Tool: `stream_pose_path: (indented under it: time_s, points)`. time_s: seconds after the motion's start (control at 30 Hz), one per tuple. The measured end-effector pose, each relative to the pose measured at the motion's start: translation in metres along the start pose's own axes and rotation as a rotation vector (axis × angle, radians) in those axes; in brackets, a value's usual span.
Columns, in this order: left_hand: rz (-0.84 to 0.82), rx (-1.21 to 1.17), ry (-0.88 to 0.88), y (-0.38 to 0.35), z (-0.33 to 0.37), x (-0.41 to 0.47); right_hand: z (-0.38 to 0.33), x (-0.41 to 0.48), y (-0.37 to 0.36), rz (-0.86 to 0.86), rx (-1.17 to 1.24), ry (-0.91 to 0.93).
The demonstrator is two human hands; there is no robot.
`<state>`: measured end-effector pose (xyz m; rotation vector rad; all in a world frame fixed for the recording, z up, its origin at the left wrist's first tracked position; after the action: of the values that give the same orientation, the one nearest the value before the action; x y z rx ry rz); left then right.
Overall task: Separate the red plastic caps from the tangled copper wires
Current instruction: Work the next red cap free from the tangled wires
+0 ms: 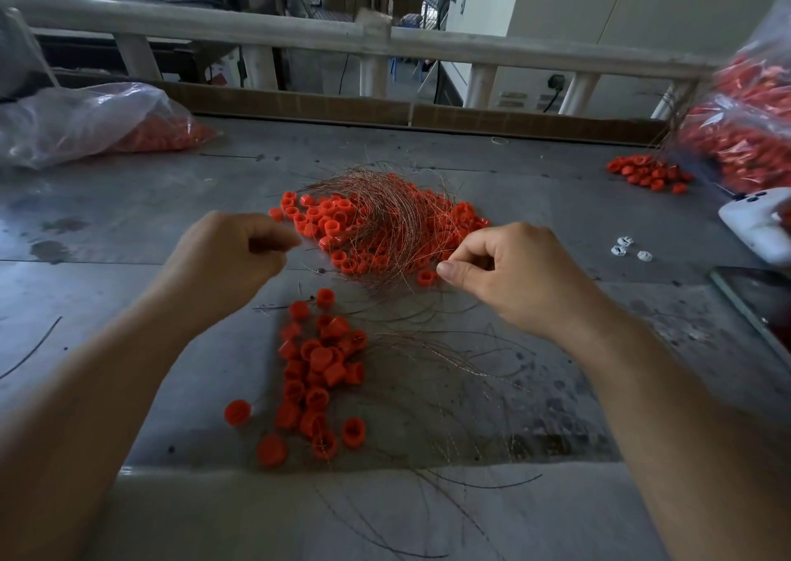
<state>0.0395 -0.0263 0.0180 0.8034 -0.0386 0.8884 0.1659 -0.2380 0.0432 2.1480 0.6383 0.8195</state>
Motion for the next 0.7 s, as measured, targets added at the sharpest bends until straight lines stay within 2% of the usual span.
stream_pose_path:
  time_s: [0.07,0.3,0.5,0.7]
  points:
    - [0.04,0.04,-0.059,-0.011,-0.002,0.003,0.0,0.0,0.0,0.008,-0.011,0.0]
    - [-0.222,0.087,-0.186,-0.038,-0.008,0.004,0.0,0.0,0.0,0.028,-0.033,0.004]
    - [-0.092,0.158,-0.215,-0.033,-0.008,0.006,0.0,0.0,-0.001,0.033,-0.04,0.003]
    - [-0.124,0.258,-0.237,-0.033,-0.005,0.004,0.001,0.0,-0.002,0.026,-0.057,-0.011]
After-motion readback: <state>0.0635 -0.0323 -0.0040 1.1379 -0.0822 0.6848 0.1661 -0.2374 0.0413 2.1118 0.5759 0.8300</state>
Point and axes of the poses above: each hand's wrist, its own x-axis towards the middle knuckle, its own y-axis out of the back of the hand, z = x × y, the point moved 2 cm from there along x, towards the middle knuckle, and after that the axes turned 10 degrees about z, right-handed, at the moved point
